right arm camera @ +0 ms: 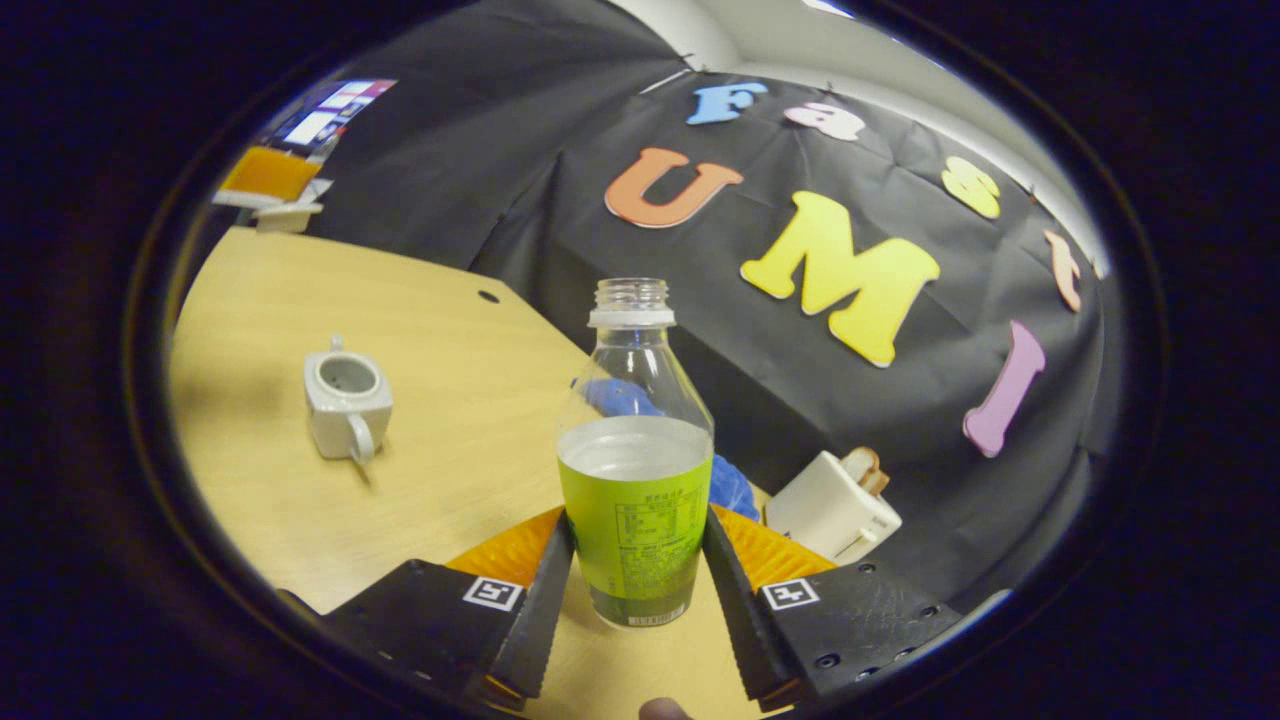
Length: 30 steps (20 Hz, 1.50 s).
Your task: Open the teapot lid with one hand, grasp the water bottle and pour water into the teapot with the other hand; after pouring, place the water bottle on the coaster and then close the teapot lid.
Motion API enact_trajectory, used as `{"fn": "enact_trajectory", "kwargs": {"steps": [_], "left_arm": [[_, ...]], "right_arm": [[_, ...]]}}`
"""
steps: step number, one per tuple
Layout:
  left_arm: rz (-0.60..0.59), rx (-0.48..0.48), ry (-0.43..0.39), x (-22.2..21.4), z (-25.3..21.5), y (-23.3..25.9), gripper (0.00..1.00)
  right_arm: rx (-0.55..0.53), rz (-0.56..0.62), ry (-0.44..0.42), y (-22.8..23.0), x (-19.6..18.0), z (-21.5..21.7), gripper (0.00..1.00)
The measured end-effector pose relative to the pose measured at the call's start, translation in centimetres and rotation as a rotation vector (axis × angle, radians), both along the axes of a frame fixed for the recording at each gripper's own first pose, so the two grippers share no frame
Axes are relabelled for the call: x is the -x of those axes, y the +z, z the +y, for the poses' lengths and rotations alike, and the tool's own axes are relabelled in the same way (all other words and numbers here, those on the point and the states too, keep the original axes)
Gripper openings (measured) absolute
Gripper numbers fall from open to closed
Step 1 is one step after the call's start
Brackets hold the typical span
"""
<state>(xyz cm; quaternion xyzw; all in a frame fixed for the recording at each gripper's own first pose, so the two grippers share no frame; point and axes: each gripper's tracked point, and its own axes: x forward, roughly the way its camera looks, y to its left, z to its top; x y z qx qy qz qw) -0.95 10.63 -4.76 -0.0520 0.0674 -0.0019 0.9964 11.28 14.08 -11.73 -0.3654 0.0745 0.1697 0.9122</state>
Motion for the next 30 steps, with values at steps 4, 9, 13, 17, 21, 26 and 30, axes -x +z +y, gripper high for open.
{"fn": "enact_trajectory", "kwargs": {"steps": [4, 9, 13, 17, 21, 26, 30], "left_arm": [[0.010, 0.017, 0.008, 0.1, 0.9, -0.5, 0.02], [0.024, 0.032, 0.030, 0.1, 2.6, -1.1, 0.02], [0.031, 0.047, 0.040, 0.2, 3.2, -1.2, 0.02], [0.034, 0.045, 0.044, 0.4, 3.6, -1.3, 0.02], [0.037, 0.051, 0.051, 0.6, 4.3, -1.4, 0.02], [0.037, 0.058, 0.053, 0.6, 4.5, -1.4, 0.02], [0.042, 0.064, 0.048, 0.7, 4.6, -1.6, 0.02]], "right_arm": [[0.191, -0.074, 0.064, -0.4, -0.7, 1.2, 0.72], [0.382, -0.174, 0.132, 0.0, -0.9, 3.2, 0.72], [0.530, -0.250, 0.191, -0.3, -0.6, 4.7, 0.72], [0.628, -0.311, 0.236, -0.1, -0.6, 5.8, 0.72], [0.741, -0.379, 0.282, 0.3, -0.5, 6.9, 0.72], [0.863, -0.433, 0.322, 0.4, -0.1, 7.4, 0.72], [0.971, -0.540, 0.349, 1.8, -0.2, 8.7, 0.72]]}}
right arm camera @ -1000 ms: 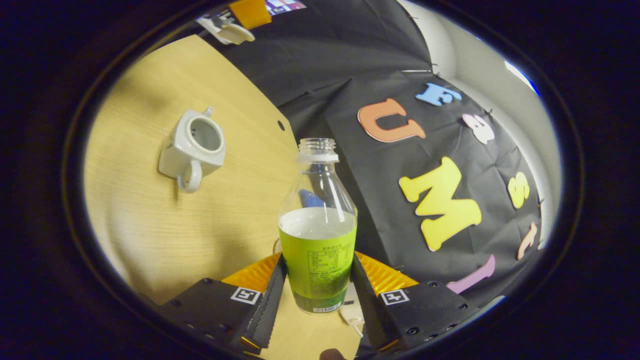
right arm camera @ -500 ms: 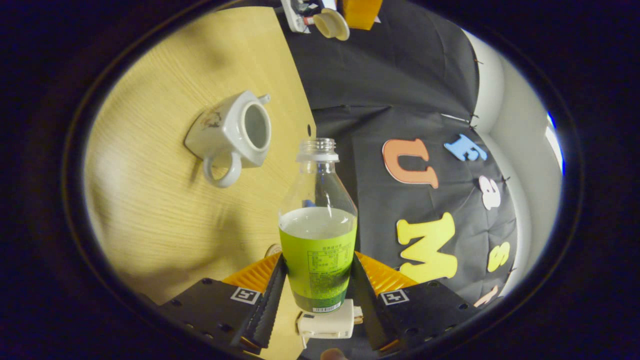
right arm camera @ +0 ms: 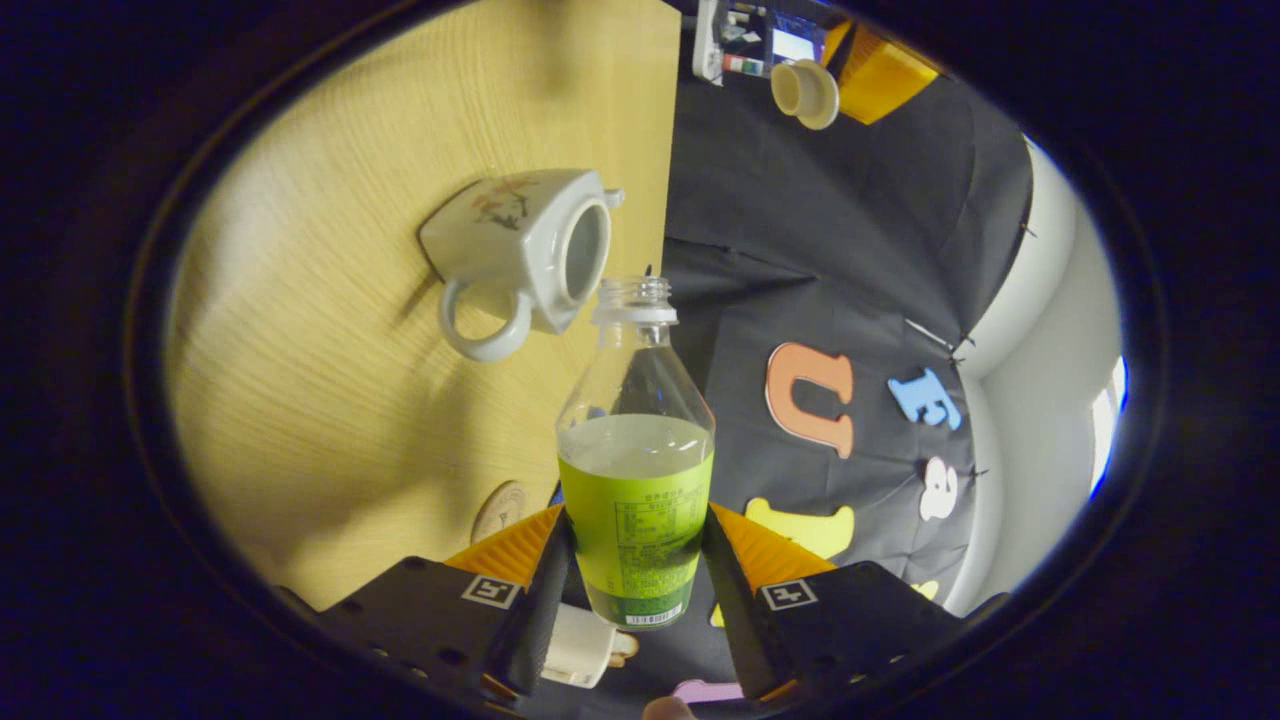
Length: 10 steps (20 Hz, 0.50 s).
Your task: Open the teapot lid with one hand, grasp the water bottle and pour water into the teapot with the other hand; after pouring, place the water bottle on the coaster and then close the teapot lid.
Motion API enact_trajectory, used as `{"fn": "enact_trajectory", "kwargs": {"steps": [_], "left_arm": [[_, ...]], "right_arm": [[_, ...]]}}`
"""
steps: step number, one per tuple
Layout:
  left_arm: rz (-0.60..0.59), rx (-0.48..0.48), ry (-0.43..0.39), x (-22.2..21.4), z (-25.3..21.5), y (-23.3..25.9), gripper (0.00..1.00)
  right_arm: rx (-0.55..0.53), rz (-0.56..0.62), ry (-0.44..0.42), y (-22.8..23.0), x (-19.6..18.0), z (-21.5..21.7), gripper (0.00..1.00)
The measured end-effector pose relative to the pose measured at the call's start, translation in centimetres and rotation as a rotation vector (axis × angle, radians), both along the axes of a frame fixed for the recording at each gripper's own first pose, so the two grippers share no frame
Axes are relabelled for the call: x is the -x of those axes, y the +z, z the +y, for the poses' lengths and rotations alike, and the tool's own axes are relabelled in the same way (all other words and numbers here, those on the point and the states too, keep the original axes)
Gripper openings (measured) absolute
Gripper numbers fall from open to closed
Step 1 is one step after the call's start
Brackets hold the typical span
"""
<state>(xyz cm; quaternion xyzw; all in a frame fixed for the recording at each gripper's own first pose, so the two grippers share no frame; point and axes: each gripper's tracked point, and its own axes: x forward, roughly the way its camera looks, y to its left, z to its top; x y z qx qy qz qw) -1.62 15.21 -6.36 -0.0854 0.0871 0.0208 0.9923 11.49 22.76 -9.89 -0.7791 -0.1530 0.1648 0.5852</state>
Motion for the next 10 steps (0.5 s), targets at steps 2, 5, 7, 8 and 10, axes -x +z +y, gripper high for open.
{"fn": "enact_trajectory", "kwargs": {"steps": [2, 5, 7, 8, 10], "left_arm": [[0.000, -0.003, -0.002, 0.0, -0.1, 0.0, 0.02], [-0.002, 0.003, -0.006, 0.0, -0.1, 0.1, 0.03], [0.000, 0.005, -0.006, 0.0, -0.1, 0.0, 0.02], [0.000, 0.006, -0.007, 0.0, 0.0, -0.1, 0.02], [0.000, 0.010, -0.005, 0.0, 0.2, -0.1, 0.02]], "right_arm": [[0.036, -0.036, 0.015, 0.5, -0.1, 0.4, 0.71], [0.081, -0.093, 0.034, 1.2, -0.3, 0.9, 0.71], [0.112, -0.124, 0.047, 1.3, -0.4, 1.3, 0.71], [0.123, -0.134, 0.049, 1.4, -0.3, 1.4, 0.71], [0.145, -0.152, 0.059, 1.6, 0.0, 1.5, 0.71]]}}
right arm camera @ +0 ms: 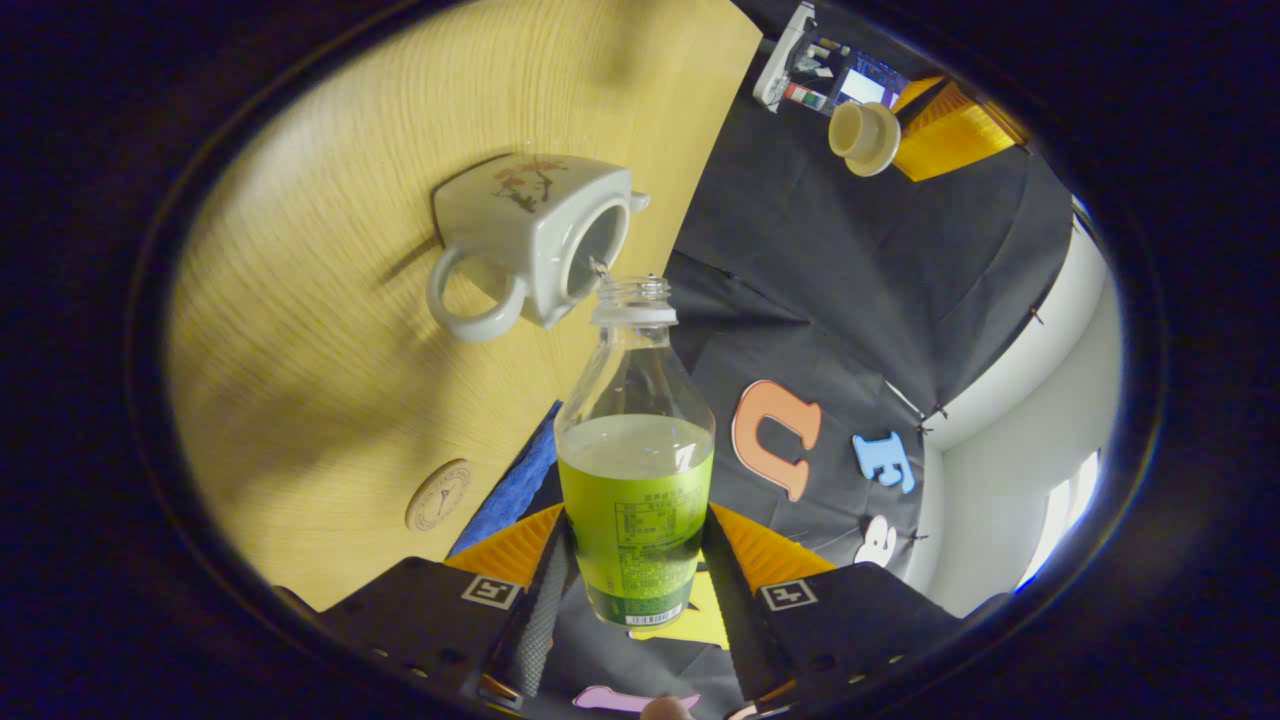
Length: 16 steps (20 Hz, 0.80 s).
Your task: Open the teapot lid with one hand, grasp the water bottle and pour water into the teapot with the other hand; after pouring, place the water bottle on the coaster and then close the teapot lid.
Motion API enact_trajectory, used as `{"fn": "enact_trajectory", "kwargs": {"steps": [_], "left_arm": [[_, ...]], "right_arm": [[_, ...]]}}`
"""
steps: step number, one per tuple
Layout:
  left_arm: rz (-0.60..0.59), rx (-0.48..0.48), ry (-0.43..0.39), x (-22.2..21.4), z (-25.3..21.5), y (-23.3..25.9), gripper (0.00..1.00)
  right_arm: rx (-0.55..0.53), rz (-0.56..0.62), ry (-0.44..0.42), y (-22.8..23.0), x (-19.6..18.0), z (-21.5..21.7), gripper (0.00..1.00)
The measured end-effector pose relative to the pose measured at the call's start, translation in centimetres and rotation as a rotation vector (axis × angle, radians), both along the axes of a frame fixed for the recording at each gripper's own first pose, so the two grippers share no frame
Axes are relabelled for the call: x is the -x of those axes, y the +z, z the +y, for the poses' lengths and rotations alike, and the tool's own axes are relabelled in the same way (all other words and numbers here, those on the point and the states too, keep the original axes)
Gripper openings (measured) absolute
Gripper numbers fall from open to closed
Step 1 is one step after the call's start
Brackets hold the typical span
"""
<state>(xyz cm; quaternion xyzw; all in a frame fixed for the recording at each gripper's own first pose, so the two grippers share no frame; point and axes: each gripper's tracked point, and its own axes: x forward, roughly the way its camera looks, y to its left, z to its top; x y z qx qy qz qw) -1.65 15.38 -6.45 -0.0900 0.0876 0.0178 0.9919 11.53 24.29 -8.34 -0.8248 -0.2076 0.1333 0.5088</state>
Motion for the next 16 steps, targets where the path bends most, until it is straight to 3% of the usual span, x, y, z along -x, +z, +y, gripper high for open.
{"fn": "enact_trajectory", "kwargs": {"steps": [16], "left_arm": [[-0.004, 0.009, -0.010, 0.2, 0.0, 0.4, 0.02]], "right_arm": [[0.125, -0.128, 0.050, 1.4, 0.9, 1.4, 0.72]]}}
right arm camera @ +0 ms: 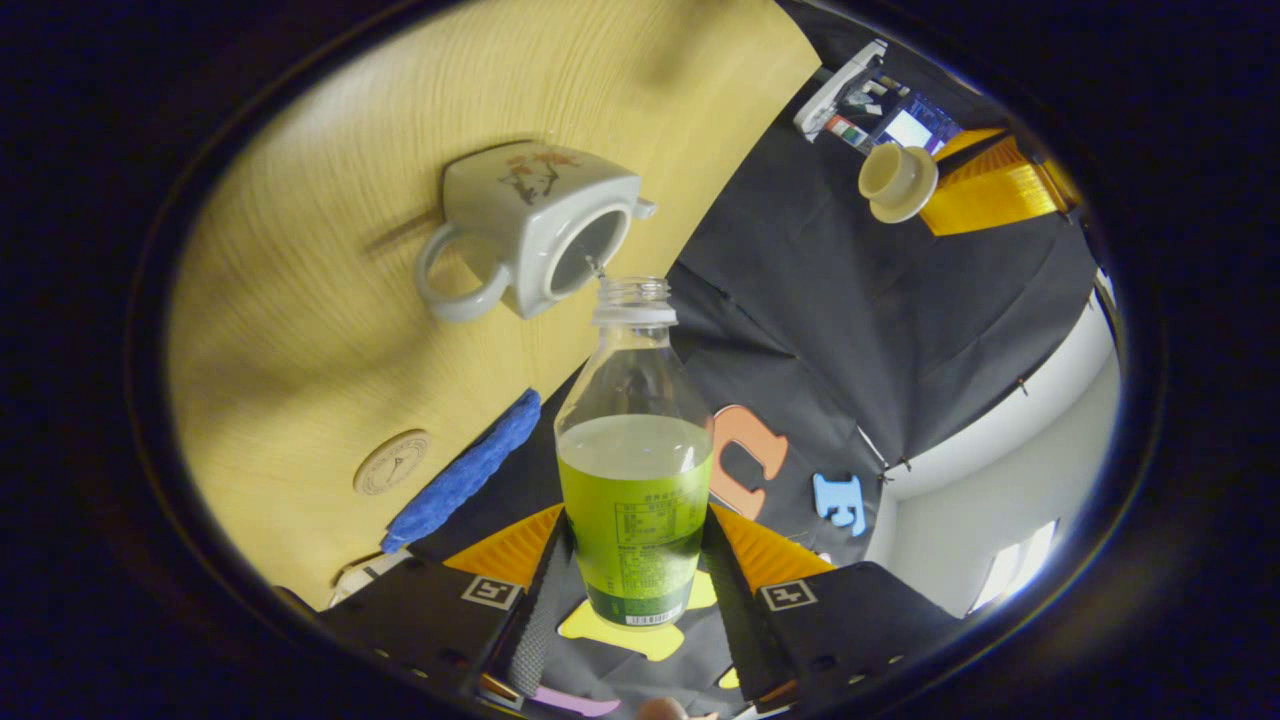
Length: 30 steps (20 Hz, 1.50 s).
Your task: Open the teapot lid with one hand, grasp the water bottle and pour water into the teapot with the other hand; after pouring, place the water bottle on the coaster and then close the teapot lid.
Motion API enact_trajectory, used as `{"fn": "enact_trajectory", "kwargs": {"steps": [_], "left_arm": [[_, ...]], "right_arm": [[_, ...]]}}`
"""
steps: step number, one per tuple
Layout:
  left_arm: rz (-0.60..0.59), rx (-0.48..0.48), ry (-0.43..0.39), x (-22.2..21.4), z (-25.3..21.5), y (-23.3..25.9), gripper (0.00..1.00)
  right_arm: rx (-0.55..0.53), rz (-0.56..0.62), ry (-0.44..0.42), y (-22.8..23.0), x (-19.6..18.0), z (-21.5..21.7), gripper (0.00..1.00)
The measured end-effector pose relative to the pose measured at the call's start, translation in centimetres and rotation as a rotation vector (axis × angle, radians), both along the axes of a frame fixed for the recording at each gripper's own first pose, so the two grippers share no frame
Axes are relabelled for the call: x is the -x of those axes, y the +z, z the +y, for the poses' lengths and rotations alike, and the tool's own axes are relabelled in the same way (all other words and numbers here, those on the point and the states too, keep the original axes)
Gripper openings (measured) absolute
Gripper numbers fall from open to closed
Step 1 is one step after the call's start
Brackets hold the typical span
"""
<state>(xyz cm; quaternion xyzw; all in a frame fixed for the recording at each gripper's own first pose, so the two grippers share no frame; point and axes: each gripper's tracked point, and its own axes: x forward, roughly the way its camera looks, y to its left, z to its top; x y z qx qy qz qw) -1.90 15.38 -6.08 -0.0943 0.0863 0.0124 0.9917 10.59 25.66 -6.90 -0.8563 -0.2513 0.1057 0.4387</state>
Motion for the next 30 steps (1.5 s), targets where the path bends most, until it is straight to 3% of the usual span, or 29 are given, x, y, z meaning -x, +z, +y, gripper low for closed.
{"fn": "enact_trajectory", "kwargs": {"steps": [7, 14, 18, 21, 26, 30], "left_arm": [[-0.001, -0.002, -0.001, 0.0, -0.1, 0.0, 0.02], [0.002, -0.016, 0.007, -0.1, 0.1, -0.1, 0.02], [-0.008, -0.037, 0.005, 0.1, -0.5, 0.6, 0.03], [-0.019, -0.059, 0.000, -0.2, -1.4, 1.0, 0.03], [-0.028, -0.090, -0.048, -1.1, -5.5, 1.1, 0.02], [-0.032, -0.109, -0.103, -1.5, -8.7, 1.2, 0.03]], "right_arm": [[-0.015, 0.001, 0.004, 0.0, -0.1, -0.1, 0.71], [-0.230, 0.295, -0.113, -3.5, -0.2, -2.8, 0.72], [-0.430, 0.529, -0.197, -5.9, 0.4, -3.7, 0.73], [-0.611, 0.655, -0.220, -5.1, 0.9, -4.1, 0.72], [-0.957, 0.844, -0.271, -4.1, 1.1, -7.4, 0.72], [-1.300, 1.012, -0.312, -4.2, 0.6, -10.5, 0.72]]}}
